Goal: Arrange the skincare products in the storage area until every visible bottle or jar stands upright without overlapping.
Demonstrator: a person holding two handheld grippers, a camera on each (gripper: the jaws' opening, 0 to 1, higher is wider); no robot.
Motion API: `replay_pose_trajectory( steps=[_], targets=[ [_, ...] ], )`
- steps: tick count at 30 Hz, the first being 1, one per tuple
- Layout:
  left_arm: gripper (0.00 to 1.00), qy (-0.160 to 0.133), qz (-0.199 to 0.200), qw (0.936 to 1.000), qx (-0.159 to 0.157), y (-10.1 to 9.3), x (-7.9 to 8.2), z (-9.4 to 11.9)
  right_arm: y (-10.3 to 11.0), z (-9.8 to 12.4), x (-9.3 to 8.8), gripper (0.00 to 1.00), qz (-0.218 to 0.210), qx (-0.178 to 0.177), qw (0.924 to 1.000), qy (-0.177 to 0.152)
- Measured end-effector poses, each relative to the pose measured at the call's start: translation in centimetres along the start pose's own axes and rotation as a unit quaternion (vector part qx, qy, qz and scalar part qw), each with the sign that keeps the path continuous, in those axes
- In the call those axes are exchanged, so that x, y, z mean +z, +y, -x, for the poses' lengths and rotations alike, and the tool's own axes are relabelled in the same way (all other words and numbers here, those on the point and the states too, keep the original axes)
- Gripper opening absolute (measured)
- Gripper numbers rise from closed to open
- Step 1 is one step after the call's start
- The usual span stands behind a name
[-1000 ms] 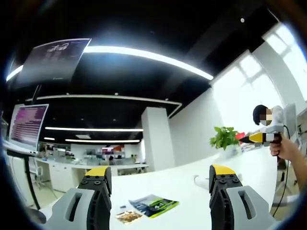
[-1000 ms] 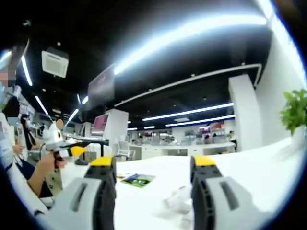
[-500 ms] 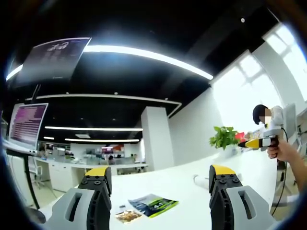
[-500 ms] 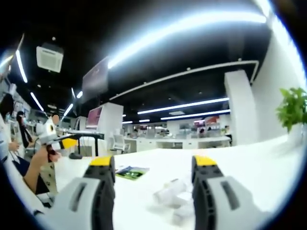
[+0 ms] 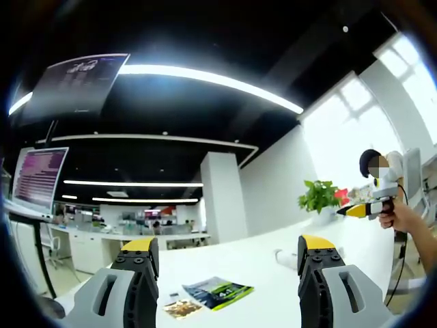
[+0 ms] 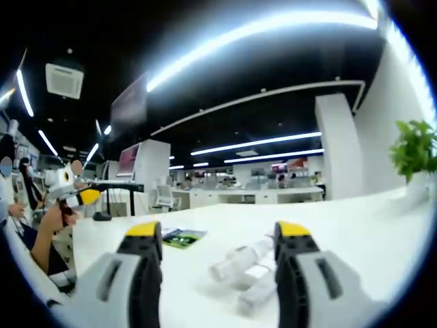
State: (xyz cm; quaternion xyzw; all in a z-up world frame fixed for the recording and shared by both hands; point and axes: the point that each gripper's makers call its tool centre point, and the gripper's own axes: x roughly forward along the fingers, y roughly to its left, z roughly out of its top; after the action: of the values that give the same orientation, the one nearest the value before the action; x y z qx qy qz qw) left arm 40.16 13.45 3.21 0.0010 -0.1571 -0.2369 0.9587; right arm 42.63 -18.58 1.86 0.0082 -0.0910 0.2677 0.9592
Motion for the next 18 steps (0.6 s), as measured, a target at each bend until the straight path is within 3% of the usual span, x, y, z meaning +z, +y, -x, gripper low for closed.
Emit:
replay_pose_trajectory(
  steps=[18],
  targets=[
    [0.86,-0.001,-0.001,1.0,-0.005,-0.2,0.2,0.1,-0.9,-0.5,-2.1,0.69,0.009,-0.014,0.9992,0.036]
  ],
)
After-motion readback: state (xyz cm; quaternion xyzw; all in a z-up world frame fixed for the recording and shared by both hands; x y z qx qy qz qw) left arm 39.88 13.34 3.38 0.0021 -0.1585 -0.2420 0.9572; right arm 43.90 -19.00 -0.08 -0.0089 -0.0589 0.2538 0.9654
